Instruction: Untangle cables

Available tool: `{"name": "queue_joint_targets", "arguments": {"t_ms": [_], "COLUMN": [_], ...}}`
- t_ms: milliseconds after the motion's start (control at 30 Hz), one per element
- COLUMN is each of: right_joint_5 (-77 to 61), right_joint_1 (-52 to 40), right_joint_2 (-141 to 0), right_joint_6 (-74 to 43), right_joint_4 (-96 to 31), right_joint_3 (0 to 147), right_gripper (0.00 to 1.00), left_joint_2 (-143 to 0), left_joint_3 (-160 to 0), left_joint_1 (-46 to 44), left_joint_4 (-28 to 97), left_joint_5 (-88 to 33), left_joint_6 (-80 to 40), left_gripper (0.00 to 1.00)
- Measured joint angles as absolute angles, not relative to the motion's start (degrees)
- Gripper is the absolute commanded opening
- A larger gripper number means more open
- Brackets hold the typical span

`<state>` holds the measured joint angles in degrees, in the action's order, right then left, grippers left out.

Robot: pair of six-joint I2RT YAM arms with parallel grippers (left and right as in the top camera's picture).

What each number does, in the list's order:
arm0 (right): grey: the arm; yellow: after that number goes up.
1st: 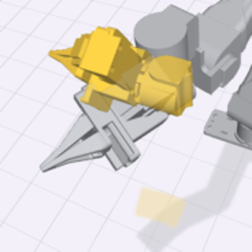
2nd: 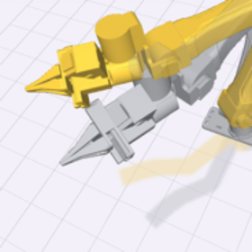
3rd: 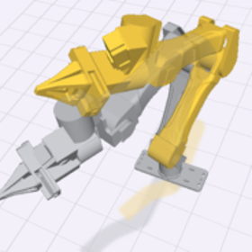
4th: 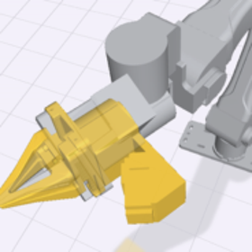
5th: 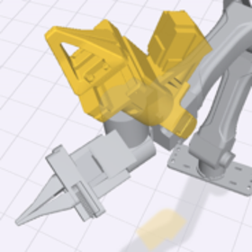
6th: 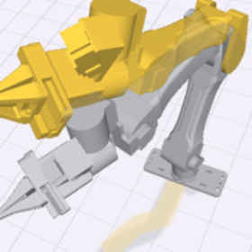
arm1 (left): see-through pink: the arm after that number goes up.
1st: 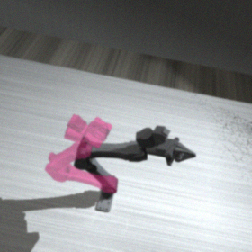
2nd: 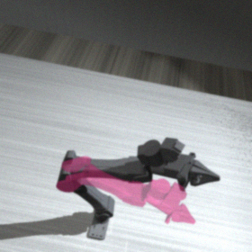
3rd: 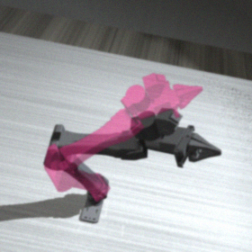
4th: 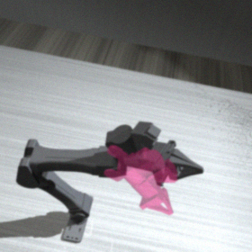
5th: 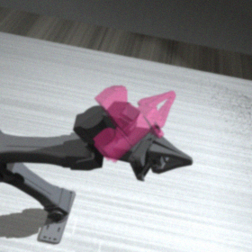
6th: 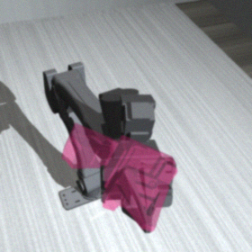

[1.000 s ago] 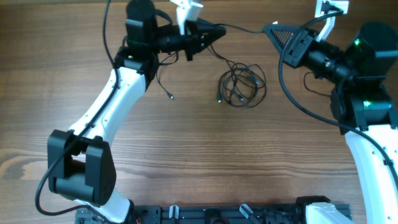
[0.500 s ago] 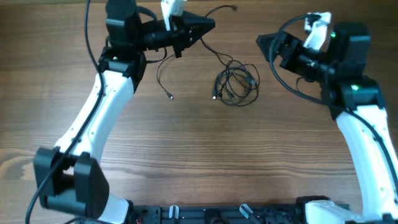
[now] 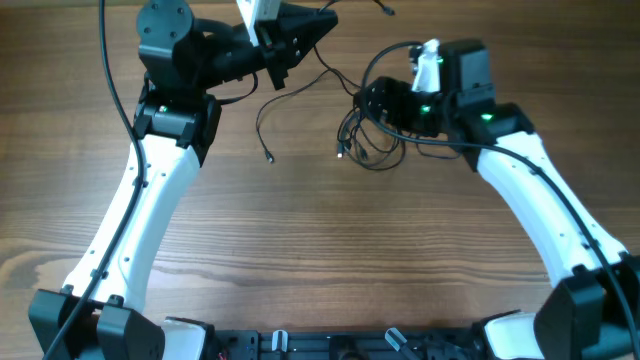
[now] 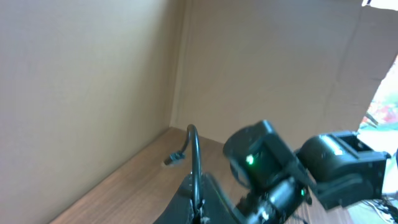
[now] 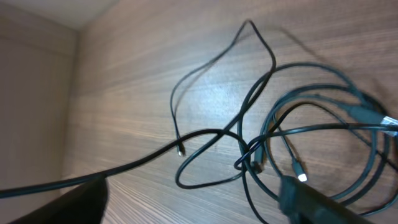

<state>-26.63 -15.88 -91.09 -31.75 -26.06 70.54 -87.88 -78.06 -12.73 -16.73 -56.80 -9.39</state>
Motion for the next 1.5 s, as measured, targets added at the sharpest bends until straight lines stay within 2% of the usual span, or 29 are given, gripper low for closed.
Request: {"name": "queue_joint_targets", "arguments": {"t_ms": [33, 67, 100, 200, 367, 433, 1033, 1300, 1367, 1500], "right_joint_5": [-26.5, -26.0, -25.9, -25.4, -25.2, -24.9, -21.7, -20.3, -20.3, -20.0], "right_joint_1": [-16.3, -16.6, -17.0, -17.6, -18.9, -19.5, -21.5, -21.5, -21.5, -21.5], "right_joint_2": [-91.6, -92.1, -92.9, -93.4, -93.5, -93.5, -93.5, -94.8, -95.9, -97.5], "right_joint_6": [-31.7, -31.8, -31.7, -31.8, -31.9, -32.1, -32.7, -33.1, -33.2, -33.8], "right_joint_4": [-26.1, -26.1, -26.2, -26.6, -26.7, -26.7, -24.8, -24.0, -23.3, -21.6], "right_joint_3": [70.5, 70.5, 70.5, 70.5, 70.5, 70.5, 70.3, 68.6, 68.6, 68.4], "right_gripper": [0.75, 0.64, 0.62, 0.61, 0.46, 0.45, 0.45, 0.49, 0.54, 0.54], "left_joint_2": [-87.9, -87.9, -87.9, -87.9, -87.7, -87.6, -87.6, -87.6, -87.6, -87.6], "left_joint_3": [-78.3, -78.5, -79.3, -81.4, -84.1, -84.2, -93.3, -96.9, -97.1, -97.2], "left_joint_1": [-12.7, -12.7, -12.7, -12.4, -11.6, -11.6, -11.6, -10.6, -10.5, -10.5], "left_joint_4": [-16.7, -16.6, -16.6, -15.7, -15.4, -15.4, -12.4, -9.3, -8.8, -7.9], "left_joint_5": [-56.7, -56.6, -56.4, -55.8, -55.1, -54.9, -52.2, -51.4, -51.2, -51.2], "left_joint_6": [-9.4, -9.4, -9.4, -9.5, -9.8, -9.9, -10.3, -10.3, -10.3, -10.3], "left_gripper": [0.04, 0.04, 0.04, 0.04, 0.04, 0.04, 0.04, 0.04, 0.04, 0.04]}}
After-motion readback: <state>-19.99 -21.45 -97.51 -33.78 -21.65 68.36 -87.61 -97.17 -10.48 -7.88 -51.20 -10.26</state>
